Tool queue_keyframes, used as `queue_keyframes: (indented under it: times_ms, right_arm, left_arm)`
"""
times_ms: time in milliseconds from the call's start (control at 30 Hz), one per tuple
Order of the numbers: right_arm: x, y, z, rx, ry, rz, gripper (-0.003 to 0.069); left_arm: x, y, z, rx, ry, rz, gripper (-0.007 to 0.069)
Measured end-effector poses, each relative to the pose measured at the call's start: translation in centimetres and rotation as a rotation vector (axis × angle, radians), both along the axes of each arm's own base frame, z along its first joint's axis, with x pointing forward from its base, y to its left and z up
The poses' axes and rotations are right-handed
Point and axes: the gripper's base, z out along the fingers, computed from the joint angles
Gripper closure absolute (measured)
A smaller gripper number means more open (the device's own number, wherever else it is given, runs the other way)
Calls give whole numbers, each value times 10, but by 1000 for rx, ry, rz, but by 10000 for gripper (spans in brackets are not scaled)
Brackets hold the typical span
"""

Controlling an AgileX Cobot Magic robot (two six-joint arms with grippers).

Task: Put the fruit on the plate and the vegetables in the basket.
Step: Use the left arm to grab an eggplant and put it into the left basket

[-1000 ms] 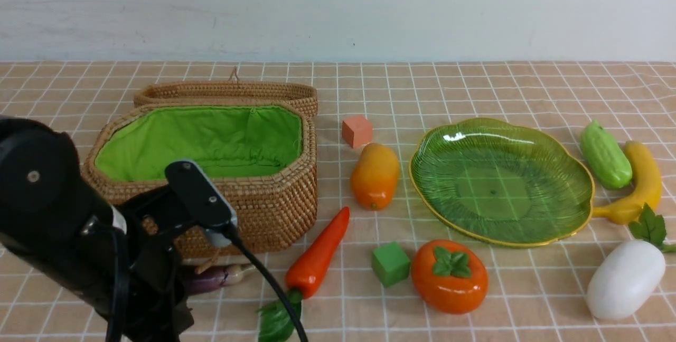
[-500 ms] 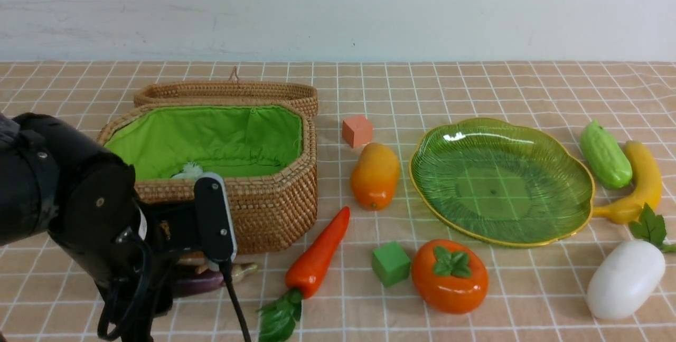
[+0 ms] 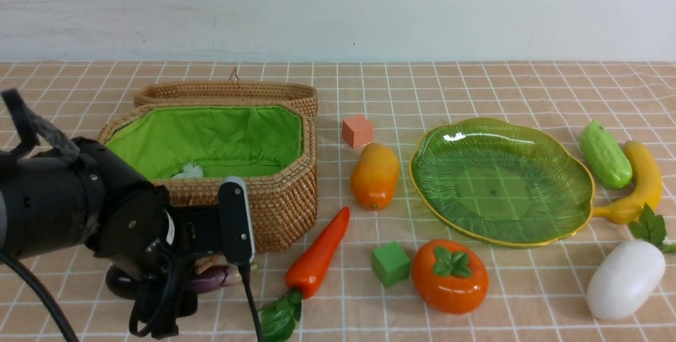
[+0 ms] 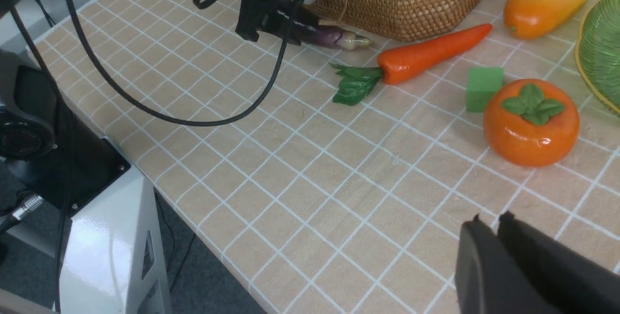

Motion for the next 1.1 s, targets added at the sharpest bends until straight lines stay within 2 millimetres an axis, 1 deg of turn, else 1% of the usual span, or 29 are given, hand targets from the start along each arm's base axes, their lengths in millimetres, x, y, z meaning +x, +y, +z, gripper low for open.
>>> queue_keyframes:
  times_ms: [33, 167, 333, 600, 700, 767, 800, 867, 1000, 1100]
  right_arm:
    - [0, 0, 0, -1, 1, 1, 599]
    - [0, 0, -1, 4, 10, -4, 596]
    - [0, 0, -1, 18, 30, -16, 596]
    - [0, 0, -1, 20, 34, -18, 594]
    - [0, 0, -1, 21, 36, -19, 592]
    - [0, 0, -1, 22, 34, -20, 593]
    - [1, 0, 0, 22, 28, -23, 593]
    - [2, 0, 1, 26, 11, -29, 593]
    - [3, 0, 2, 32, -9, -35, 593]
    - [3, 0, 2, 29, -15, -39, 593]
  left_arm:
    - [3, -1, -5, 7, 1, -11, 57]
    - [9, -3, -16, 25, -12, -45, 57]
    - [10, -3, -26, 48, 25, -37, 59]
    - [3, 1, -26, 64, 90, 9, 67]
    - [-3, 3, -16, 50, 113, 45, 98]
    - [-6, 3, -10, 39, 105, 51, 116]
    - [-7, 3, -4, 24, 88, 56, 139]
    - [-7, 3, 0, 13, 73, 56, 155]
    - [-6, 2, -2, 1, 66, 57, 160]
    - [-2, -1, -18, -7, 100, 99, 154]
